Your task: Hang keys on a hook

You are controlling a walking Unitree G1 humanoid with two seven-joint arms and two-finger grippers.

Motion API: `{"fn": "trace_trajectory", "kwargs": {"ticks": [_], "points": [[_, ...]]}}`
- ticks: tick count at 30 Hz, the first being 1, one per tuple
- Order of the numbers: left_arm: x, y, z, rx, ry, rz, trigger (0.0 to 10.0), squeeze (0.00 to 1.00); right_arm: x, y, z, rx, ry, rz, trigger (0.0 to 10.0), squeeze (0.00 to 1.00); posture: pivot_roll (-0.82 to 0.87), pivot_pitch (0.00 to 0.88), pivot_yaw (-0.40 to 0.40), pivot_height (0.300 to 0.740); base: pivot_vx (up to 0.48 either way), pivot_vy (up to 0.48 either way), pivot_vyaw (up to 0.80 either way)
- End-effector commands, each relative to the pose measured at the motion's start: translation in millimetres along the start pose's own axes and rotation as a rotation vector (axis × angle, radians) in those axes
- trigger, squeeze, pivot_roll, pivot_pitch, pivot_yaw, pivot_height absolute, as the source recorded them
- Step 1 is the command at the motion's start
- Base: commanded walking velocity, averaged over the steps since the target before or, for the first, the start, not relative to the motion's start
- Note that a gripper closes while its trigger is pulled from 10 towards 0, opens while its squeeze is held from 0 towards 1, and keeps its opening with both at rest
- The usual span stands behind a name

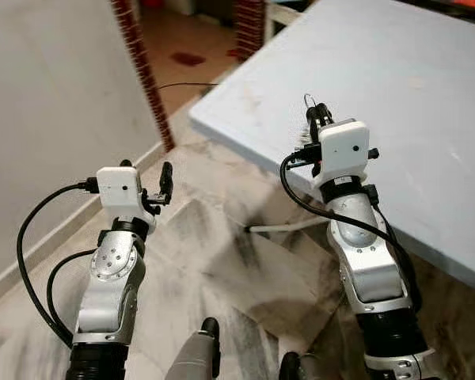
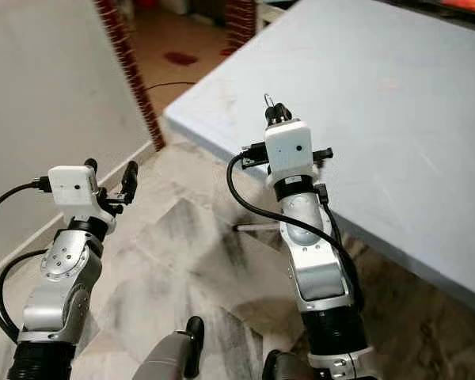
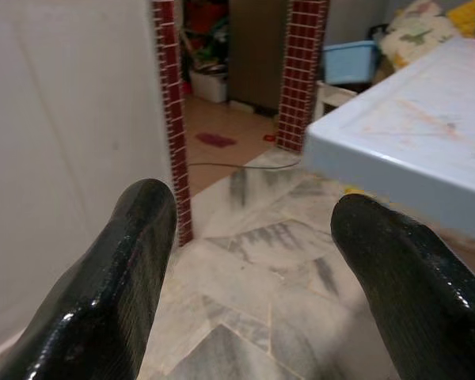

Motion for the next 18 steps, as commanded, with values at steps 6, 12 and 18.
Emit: {"fn": "trace_trajectory", "kwargs": {"ticks": [6,12,18], "points": [[-3.9,-0.8,-1.1,-0.005,0.009,-0.020,10.0,0.00,-4.0,2.8,-1.1,0.002,0.001,-0.022,10.0,0.00,-0.01,0.173,0.055,0.740,0.000,0.000,0.80],[-6.3,-1.1,1.9,-0.020,0.016,-0.032,10.0,0.00,-6.5,3.2,0.4,-0.005,0.003,-0.031,10.0,0.00,-0.01,0.169,0.059,0.740,0.000,0.000,0.80],[-8.6,-1.3,2.1,-0.022,0.019,-0.040,10.0,0.00,-8.4,3.0,-0.1,0.000,0.001,-0.038,10.0,0.00,-0.01,0.165,0.053,0.740,0.000,0.000,0.80]]}}
Point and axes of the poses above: a point about 5 cm out from each wrist's last joint towards the gripper, its own y axis pointing back from the gripper into the wrist, its own x axis along the axis of the wrist's last joint, z = x × y, the point moved 2 cm from there along -y, pointing out of the wrist towards the gripper, and after that the axes turned 2 degrees about -y, right-handed, at the moved point
